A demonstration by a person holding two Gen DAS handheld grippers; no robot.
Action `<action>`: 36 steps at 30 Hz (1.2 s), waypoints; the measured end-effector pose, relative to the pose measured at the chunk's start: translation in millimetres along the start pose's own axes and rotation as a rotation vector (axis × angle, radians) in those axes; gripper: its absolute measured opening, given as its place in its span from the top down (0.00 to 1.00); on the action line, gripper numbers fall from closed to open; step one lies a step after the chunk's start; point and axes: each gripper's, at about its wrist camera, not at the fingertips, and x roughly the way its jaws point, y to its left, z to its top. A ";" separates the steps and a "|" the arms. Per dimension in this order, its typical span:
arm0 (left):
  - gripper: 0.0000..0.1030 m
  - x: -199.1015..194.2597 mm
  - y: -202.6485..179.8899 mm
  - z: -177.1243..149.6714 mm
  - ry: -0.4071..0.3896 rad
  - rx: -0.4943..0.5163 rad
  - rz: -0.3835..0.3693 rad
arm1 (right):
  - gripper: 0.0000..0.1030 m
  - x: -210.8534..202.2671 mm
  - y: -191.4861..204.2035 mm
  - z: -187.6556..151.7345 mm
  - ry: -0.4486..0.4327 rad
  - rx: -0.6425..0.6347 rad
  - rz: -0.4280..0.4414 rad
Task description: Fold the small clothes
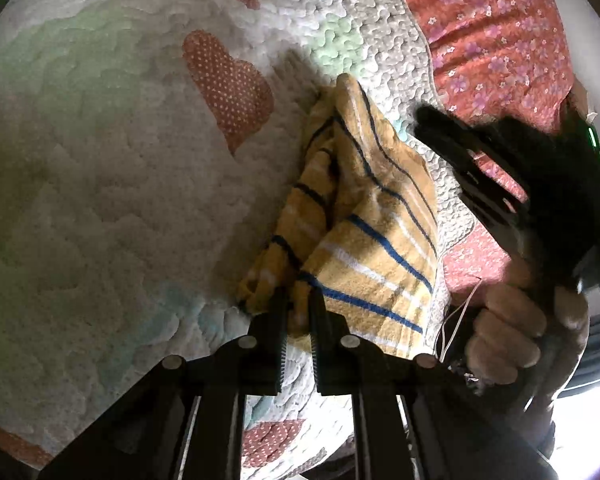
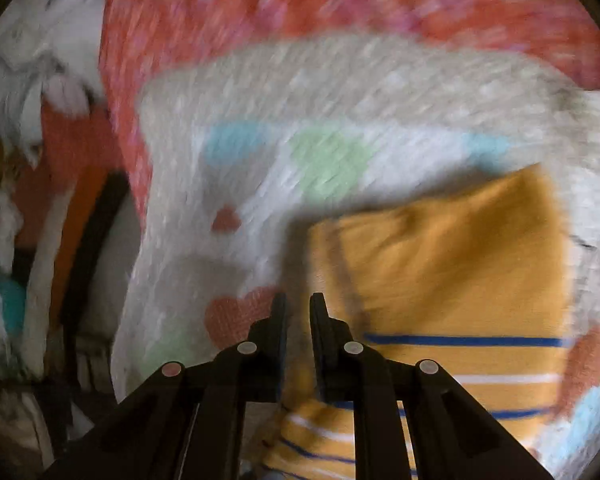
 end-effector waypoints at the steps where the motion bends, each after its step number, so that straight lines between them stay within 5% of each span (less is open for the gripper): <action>1: 0.90 0.6 0.4 0.5 -0.002 -0.002 0.003 | 0.88 -10.7 -11.7 -3.1 -0.014 0.002 -0.042; 6: 0.91 3.6 -0.7 1.2 -0.004 0.006 0.021 | 0.88 -20.3 -62.7 -25.9 0.018 0.063 -0.150; 11: 0.90 4.0 -2.6 1.3 -0.007 0.013 0.027 | 0.88 5.3 -95.8 -36.8 0.062 0.156 -0.159; 18: 0.91 -30.2 -10.7 7.7 -0.149 0.064 0.079 | 0.87 -21.2 -59.4 -31.2 -0.036 0.074 -0.108; 23: 0.90 -40.6 -4.6 15.9 -0.207 0.058 0.114 | 0.87 20.3 -28.4 -22.4 0.028 0.046 -0.083; 26: 0.90 -34.4 4.8 18.6 -0.182 0.021 0.127 | 0.80 49.0 -16.3 -20.3 0.061 0.038 -0.110; 29: 0.90 -31.6 7.2 19.4 -0.176 0.017 0.133 | 0.60 60.2 -3.5 -14.6 0.055 -0.021 -0.133; 36: 0.90 -30.5 -9.3 12.6 -0.209 0.096 0.143 | 0.58 53.7 -39.0 17.9 0.015 -0.028 -0.269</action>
